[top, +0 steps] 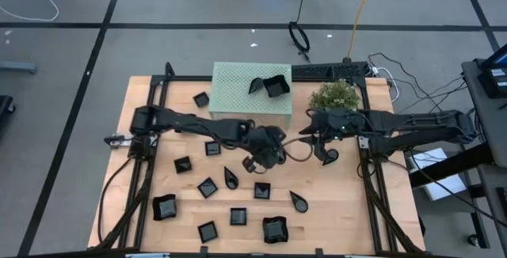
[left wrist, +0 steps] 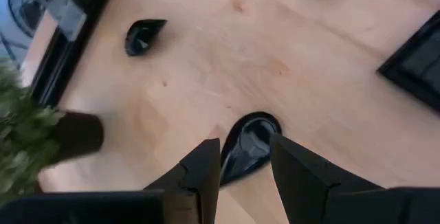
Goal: Pick & Place Mini shaped plates
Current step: Stack the black drop-shaped plate on top of the other black drop-shaped plate on the shelf
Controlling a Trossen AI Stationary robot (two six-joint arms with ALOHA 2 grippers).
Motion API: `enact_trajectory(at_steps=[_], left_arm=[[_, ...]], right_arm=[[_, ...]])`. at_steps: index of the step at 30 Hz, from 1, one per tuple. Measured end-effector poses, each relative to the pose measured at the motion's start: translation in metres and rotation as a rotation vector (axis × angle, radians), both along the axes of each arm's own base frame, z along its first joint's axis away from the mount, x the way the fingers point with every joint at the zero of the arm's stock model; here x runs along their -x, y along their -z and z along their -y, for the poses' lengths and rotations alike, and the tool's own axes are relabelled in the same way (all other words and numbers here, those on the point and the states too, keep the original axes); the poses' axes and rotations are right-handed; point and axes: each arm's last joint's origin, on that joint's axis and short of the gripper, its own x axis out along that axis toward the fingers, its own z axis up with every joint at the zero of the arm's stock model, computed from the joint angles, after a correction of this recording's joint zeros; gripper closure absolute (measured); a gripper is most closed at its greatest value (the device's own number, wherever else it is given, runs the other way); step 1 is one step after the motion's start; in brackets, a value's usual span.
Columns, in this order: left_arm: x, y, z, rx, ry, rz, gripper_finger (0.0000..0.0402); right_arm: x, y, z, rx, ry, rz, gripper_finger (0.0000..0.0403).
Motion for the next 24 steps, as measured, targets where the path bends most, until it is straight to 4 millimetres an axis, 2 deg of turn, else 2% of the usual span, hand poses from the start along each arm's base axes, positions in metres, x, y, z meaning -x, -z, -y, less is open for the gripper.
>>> enact_trajectory(at_steps=[4,11,19,24], left_arm=[[-0.012,0.034,0.000,-0.055,0.041,-0.048,0.0270],[-0.022,0.074,0.000,-0.104,0.092,-0.107,0.0270],[-0.027,0.089,-0.001,-0.114,0.092,-0.099,0.0270],[-0.031,0.093,-0.003,-0.098,0.021,-0.080,0.0270]], right_arm=[[0.006,-0.005,-0.004,0.000,-0.022,0.028,0.0298],[0.016,-0.014,-0.010,0.000,-0.055,0.084,0.0298],[0.023,-0.019,-0.012,-0.038,-0.042,0.108,0.0298],[0.023,-0.019,-0.012,-0.042,-0.039,0.110,0.0298]])
